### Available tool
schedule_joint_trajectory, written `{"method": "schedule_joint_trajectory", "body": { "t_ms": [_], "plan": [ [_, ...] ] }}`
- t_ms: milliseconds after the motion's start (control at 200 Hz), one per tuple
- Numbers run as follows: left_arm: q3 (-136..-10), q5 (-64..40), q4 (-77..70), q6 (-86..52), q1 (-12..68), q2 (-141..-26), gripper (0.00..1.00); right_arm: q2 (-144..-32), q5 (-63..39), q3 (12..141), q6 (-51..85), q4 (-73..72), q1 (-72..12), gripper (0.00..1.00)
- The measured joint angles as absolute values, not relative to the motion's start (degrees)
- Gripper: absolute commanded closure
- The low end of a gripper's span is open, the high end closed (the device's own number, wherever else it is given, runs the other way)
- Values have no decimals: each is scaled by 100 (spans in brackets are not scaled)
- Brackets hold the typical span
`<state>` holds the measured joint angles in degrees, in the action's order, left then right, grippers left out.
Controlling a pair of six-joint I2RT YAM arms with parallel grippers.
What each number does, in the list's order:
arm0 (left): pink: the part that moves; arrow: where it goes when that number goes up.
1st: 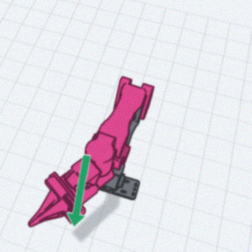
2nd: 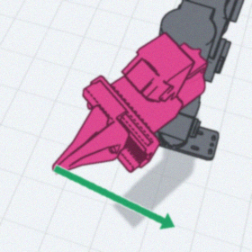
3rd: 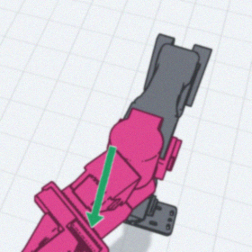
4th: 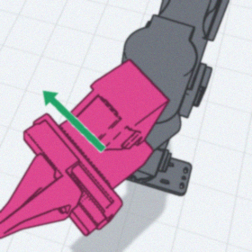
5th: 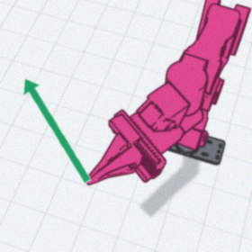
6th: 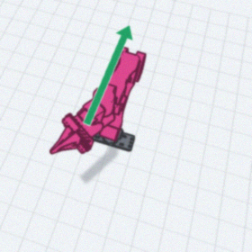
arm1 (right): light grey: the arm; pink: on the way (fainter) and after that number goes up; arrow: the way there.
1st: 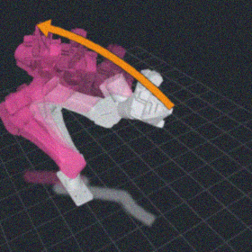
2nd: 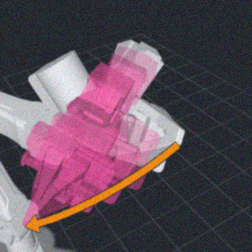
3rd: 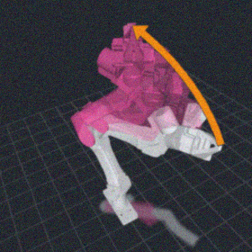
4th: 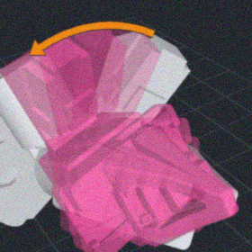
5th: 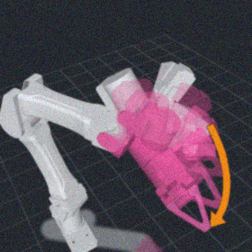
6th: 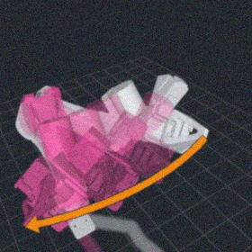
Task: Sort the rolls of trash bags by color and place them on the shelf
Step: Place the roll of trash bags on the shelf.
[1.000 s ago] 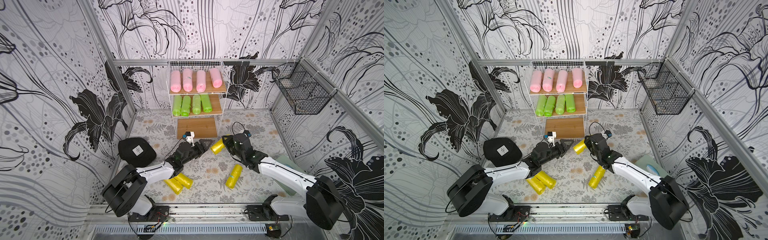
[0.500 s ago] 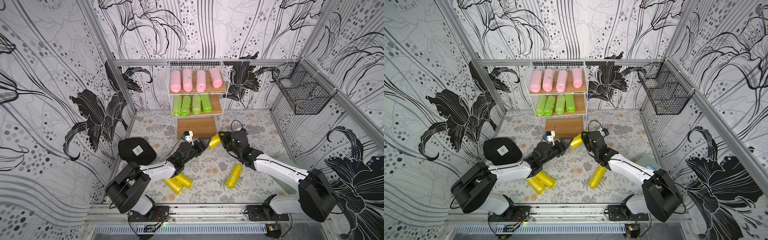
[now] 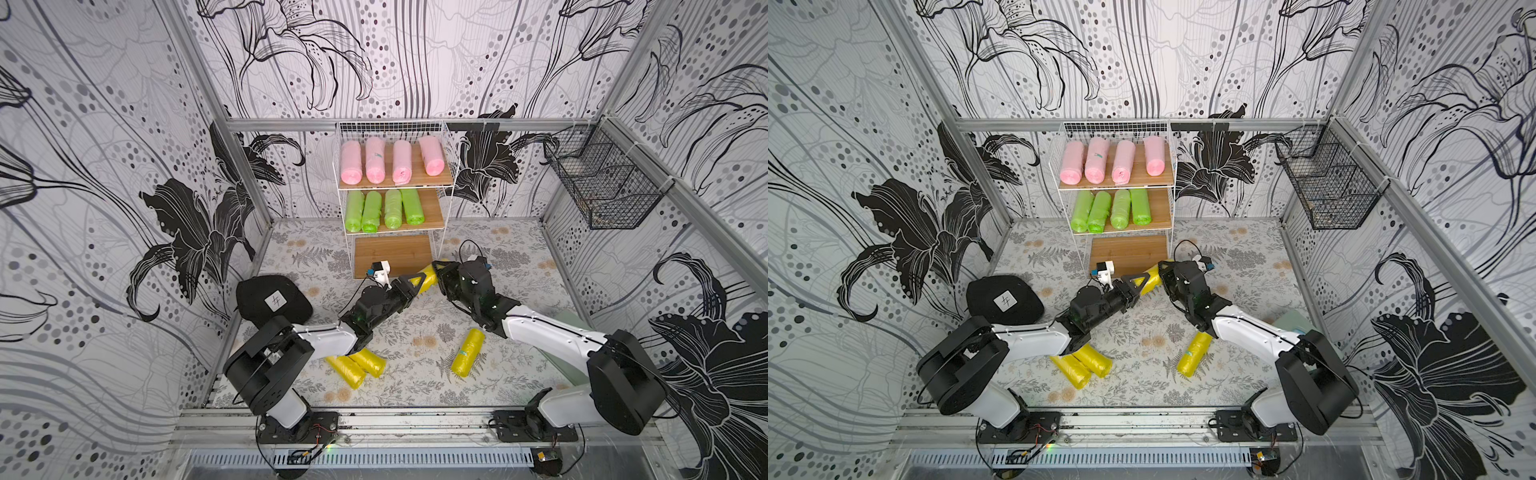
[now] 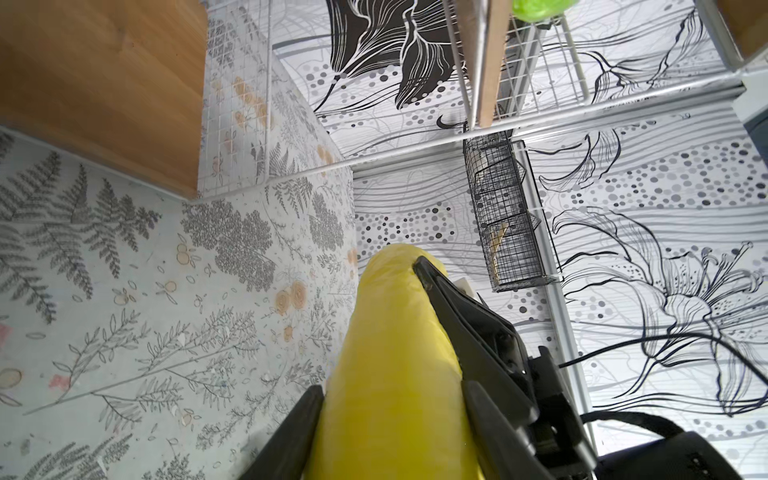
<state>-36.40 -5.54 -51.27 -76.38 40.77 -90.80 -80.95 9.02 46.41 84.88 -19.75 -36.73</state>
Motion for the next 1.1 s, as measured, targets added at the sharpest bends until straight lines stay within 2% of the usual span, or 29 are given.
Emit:
{"method": "schedule_joint_trajectory", "body": {
  "t_ms": [110,235,360,741,1096],
  "plan": [
    [-3640,-486,-5164,-7642,4077,-9080,71,-8095,897,4654,8458,-1977,-3671,47],
    [-3623,-340,-5175,-7647,4077,-9080,74,-8093,888,4711,8431,-1973,-3691,18],
    [-3489,-99,-5183,-7647,4062,-9070,76,-8034,947,4781,8294,-1839,-3712,8],
    [-3094,1090,-4921,-6995,3345,-8858,76,-7181,1747,4775,7502,-937,-3715,6],
    [-3468,2338,-5011,-5529,3059,-9885,76,-7116,1754,4554,7148,-701,-3465,6]
  ]
}}
